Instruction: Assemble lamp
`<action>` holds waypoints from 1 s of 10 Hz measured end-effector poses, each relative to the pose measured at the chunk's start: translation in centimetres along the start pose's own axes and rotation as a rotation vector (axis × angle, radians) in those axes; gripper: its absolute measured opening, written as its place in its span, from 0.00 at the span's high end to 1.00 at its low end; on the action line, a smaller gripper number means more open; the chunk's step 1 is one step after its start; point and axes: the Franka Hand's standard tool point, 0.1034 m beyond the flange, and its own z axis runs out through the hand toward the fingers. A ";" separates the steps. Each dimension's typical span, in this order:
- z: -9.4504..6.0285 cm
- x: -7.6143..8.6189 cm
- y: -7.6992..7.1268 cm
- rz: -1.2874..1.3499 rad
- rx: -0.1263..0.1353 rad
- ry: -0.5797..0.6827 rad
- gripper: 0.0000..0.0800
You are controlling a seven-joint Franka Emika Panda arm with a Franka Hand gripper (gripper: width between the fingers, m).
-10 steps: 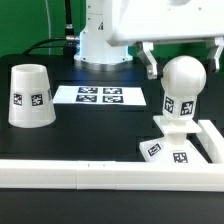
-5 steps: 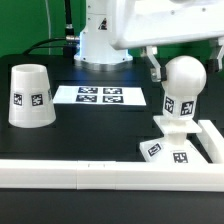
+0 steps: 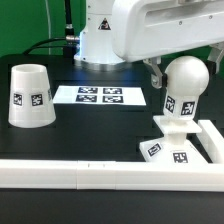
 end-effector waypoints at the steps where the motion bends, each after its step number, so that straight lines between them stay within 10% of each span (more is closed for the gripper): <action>1: 0.0 0.1 0.0 -0.001 -0.002 0.004 0.13; 10: 0.1 0.2 0.5 -0.128 -0.071 0.000 0.13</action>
Offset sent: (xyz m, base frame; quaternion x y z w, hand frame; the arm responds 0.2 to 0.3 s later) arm 0.0000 0.0000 0.0000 0.0000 0.0000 0.0000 1.0000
